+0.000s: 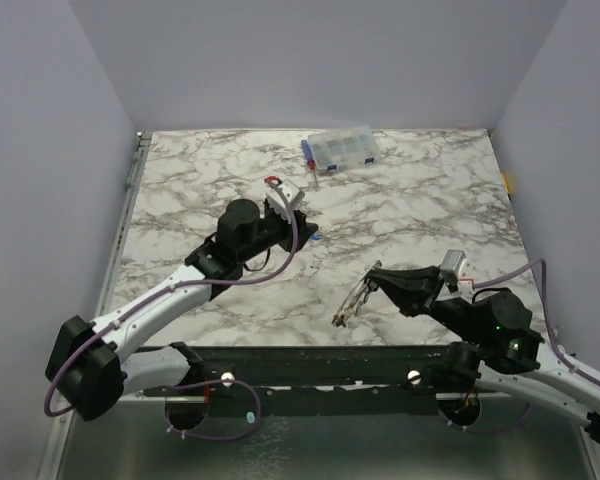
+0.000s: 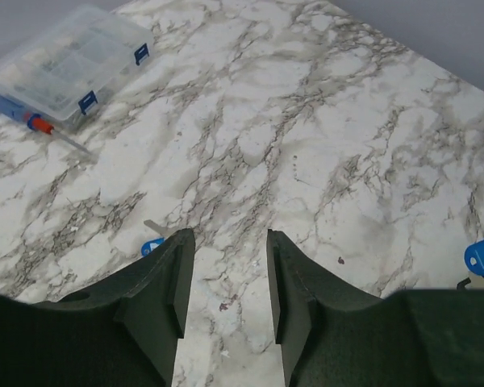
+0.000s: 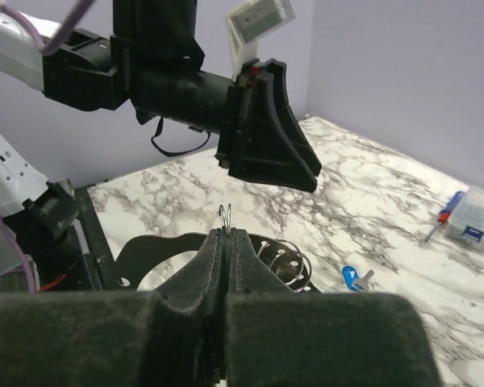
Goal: Put the keys on the keyring
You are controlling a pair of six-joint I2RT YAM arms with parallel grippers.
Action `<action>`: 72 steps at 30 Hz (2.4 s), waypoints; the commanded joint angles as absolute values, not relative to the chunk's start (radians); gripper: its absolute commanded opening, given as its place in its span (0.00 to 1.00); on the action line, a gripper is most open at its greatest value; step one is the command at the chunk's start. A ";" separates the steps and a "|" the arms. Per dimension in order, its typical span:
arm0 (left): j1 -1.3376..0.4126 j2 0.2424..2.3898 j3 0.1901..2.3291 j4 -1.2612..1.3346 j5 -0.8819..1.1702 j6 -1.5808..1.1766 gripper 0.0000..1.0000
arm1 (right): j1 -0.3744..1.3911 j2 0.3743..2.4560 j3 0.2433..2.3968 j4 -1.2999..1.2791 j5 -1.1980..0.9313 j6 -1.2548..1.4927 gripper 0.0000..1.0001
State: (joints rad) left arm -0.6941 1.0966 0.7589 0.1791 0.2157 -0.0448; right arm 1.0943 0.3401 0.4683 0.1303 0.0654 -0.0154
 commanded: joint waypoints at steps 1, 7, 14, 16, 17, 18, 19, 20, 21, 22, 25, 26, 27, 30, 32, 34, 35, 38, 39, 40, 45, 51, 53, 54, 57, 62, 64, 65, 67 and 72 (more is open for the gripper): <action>-0.725 1.256 0.857 0.099 0.090 -0.193 0.45 | 1.101 0.232 0.521 0.044 0.198 -0.003 0.01; -0.789 1.504 0.918 0.080 0.191 0.062 0.49 | 1.101 0.187 0.638 -0.209 0.153 0.024 0.01; -0.771 1.766 1.241 -0.220 0.228 0.291 0.45 | 1.101 0.140 0.747 -0.408 0.177 0.104 0.01; -0.766 1.846 1.352 -0.322 0.226 0.321 0.46 | 1.101 0.141 0.778 -0.462 0.181 0.124 0.01; -0.765 1.888 1.409 -0.371 0.203 0.321 0.46 | 1.101 0.142 0.792 -0.485 0.177 0.133 0.01; -0.764 1.924 1.459 -0.414 0.177 0.312 0.46 | 1.101 0.142 0.801 -0.506 0.171 0.141 0.01; -0.763 1.961 1.508 -0.456 0.160 0.304 0.46 | 1.101 0.139 0.809 -0.524 0.164 0.150 0.01; -0.763 1.989 1.542 -0.492 0.146 0.303 0.46 | 1.101 0.136 0.814 -0.542 0.161 0.161 0.01; -0.762 2.014 1.573 -0.520 0.138 0.307 0.46 | 1.102 0.130 0.818 -0.558 0.159 0.172 0.01; -0.764 2.030 1.600 -0.553 0.136 0.323 0.46 | 1.101 0.123 0.820 -0.570 0.159 0.181 0.01; -0.757 2.076 1.681 -0.694 0.181 0.419 0.50 | 1.101 0.099 0.821 -0.597 0.155 0.197 0.01; -0.756 2.096 1.712 -0.742 0.180 0.449 0.50 | 1.101 0.094 0.820 -0.602 0.154 0.201 0.01; -0.751 2.119 1.745 -0.786 0.175 0.473 0.50 | 1.102 0.090 0.820 -0.606 0.152 0.202 0.01; -0.732 2.185 1.824 -0.887 0.193 0.564 0.49 | 1.101 0.089 0.823 -0.615 0.142 0.195 0.01; -0.715 2.199 1.831 -0.899 0.218 0.622 0.49 | 1.101 0.094 0.829 -0.617 0.136 0.189 0.01; -0.705 2.205 1.838 -0.906 0.228 0.672 0.49 | 1.101 0.101 0.844 -0.628 0.129 0.186 0.01; -0.704 2.211 1.847 -0.914 0.229 0.696 0.49 | 1.101 0.103 0.853 -0.633 0.128 0.188 0.01; -0.704 2.217 1.860 -0.916 0.230 0.759 0.49 | 1.101 0.101 0.862 -0.640 0.129 0.189 0.01; -0.704 2.220 1.864 -0.915 0.231 0.780 0.49 | 1.101 0.099 0.860 -0.638 0.129 0.189 0.01; -0.703 2.222 1.868 -0.915 0.232 0.790 0.49 | 1.101 0.098 0.858 -0.636 0.128 0.190 0.01; -0.680 2.234 1.888 -0.913 0.286 0.846 0.50 | 1.101 0.101 0.856 -0.635 0.129 0.187 0.01; -0.645 2.266 1.906 -0.925 0.368 0.914 0.49 | 1.101 0.106 0.863 -0.641 0.130 0.186 0.01; -0.634 2.277 1.907 -0.929 0.393 0.928 0.49 | 1.101 0.109 0.863 -0.639 0.127 0.188 0.01; -0.630 2.280 1.909 -0.928 0.409 0.934 0.49 | 1.101 0.109 0.861 -0.637 0.126 0.187 0.01; -0.626 2.289 1.911 -0.925 0.451 0.954 0.48 | 1.102 0.114 0.855 -0.629 0.123 0.189 0.01; -0.616 2.305 1.915 -0.914 0.512 0.976 0.47 | 1.101 0.131 0.856 -0.629 0.115 0.187 0.01; -0.607 2.308 1.913 -0.910 0.534 0.983 0.46 | 1.101 0.134 0.855 -0.629 0.115 0.187 0.01; -0.605 2.309 1.911 -0.909 0.538 0.988 0.45 | 1.102 0.133 0.855 -0.629 0.116 0.187 0.01; -0.604 2.309 1.908 -0.909 0.534 0.997 0.45 | 1.101 0.132 0.856 -0.629 0.119 0.189 0.01; -0.603 2.280 1.884 -0.880 0.532 1.002 0.44 | 1.101 0.130 0.854 -0.629 0.122 0.190 0.01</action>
